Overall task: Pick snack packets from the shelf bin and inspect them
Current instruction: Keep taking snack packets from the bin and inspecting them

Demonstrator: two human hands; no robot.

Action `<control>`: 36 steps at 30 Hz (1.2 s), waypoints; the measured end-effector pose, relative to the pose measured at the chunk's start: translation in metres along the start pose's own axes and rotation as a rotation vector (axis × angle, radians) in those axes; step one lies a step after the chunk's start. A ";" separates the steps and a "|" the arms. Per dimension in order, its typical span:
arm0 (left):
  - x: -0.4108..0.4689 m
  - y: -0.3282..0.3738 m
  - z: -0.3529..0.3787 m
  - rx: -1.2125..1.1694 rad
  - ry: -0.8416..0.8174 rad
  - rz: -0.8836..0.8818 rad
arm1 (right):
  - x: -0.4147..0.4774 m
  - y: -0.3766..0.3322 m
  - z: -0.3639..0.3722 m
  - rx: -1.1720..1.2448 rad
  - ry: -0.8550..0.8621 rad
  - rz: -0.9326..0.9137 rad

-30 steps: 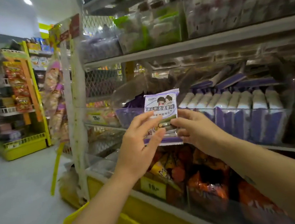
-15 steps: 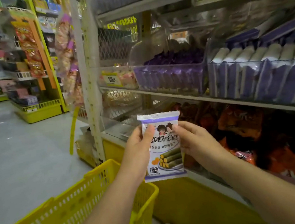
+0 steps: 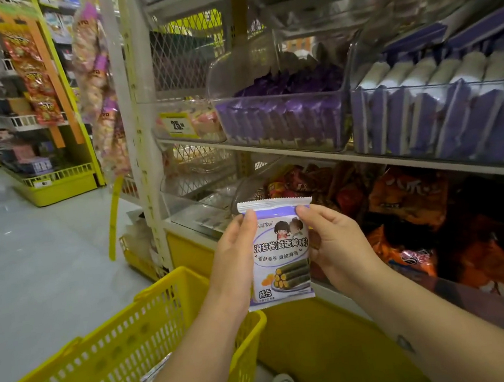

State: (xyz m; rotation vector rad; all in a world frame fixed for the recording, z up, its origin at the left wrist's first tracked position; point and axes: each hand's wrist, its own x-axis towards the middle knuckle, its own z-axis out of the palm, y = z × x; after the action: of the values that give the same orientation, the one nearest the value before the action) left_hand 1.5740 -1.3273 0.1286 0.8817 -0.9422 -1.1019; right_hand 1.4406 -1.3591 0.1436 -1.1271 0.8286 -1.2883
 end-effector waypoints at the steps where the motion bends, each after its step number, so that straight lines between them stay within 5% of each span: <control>1: 0.000 0.000 -0.001 0.015 0.022 0.023 | 0.000 0.000 0.000 0.007 0.001 -0.008; 12: -0.003 0.003 -0.008 0.027 0.048 -0.024 | 0.001 -0.009 -0.006 -0.068 -0.065 0.018; 19: -0.001 0.017 -0.018 -0.156 0.142 -0.117 | -0.013 -0.009 -0.031 -0.269 -0.614 0.298; 28: -0.010 0.014 -0.027 0.166 -0.303 -0.252 | -0.011 -0.016 -0.031 -0.102 -0.410 0.248; 36: -0.008 0.002 -0.021 0.189 -0.272 -0.028 | -0.008 -0.020 -0.024 0.031 -0.300 0.154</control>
State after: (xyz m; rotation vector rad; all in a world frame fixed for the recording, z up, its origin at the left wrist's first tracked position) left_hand 1.5933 -1.3171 0.1219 0.9142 -1.2792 -1.1897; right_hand 1.4112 -1.3541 0.1547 -1.1734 0.6553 -0.9719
